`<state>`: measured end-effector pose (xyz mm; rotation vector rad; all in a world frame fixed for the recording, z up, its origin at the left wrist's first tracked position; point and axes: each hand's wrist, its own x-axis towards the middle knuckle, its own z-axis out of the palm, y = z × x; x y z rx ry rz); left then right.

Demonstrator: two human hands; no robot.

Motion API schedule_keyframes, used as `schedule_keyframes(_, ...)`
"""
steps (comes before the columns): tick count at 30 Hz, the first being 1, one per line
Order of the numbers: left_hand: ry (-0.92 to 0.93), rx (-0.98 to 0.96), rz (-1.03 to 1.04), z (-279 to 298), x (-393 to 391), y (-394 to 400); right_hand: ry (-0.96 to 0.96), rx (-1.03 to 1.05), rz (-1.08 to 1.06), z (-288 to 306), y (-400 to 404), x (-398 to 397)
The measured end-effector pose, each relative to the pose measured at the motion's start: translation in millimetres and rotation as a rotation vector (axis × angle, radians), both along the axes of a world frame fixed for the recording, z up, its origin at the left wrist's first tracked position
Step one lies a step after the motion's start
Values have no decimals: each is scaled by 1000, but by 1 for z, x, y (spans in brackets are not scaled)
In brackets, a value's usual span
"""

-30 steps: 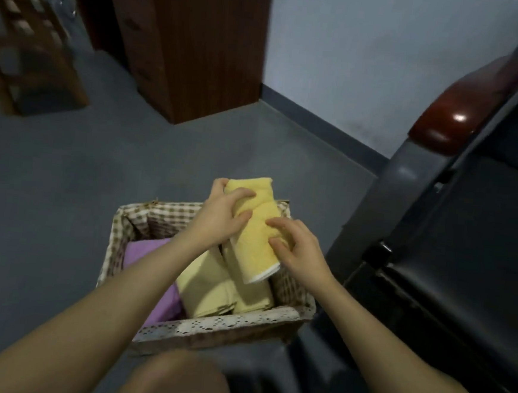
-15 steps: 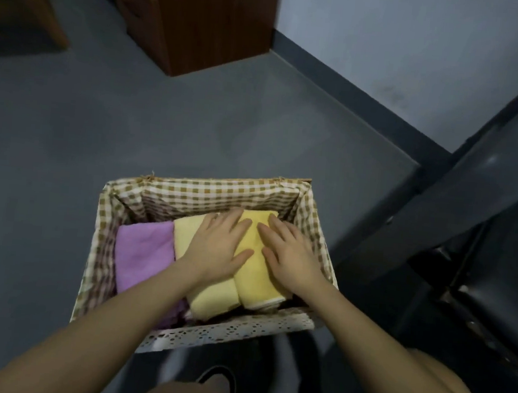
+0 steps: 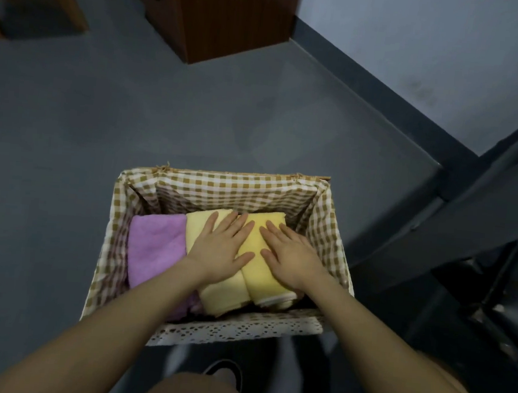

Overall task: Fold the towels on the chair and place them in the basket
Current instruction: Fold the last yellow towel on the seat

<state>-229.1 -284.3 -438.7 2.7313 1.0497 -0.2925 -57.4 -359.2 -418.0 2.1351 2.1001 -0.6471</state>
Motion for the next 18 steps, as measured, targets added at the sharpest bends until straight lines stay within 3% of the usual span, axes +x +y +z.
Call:
schedule_keyframes(5, -370, 265, 106, 40, -13, 15, 136, 404, -119, 42, 10, 11)
schedule_keyframes(8, -436, 341, 181, 63, -20, 41, 162, 530, -230, 61, 27, 23)
schedule_keyframes(12, -263, 318, 336, 81, -34, 79, 73, 484, -343, 72, 55, 43)
schedule_keyframes(18, 173, 77, 528, 74, -61, 129, -137, 147, -483, 54, 79, 64)
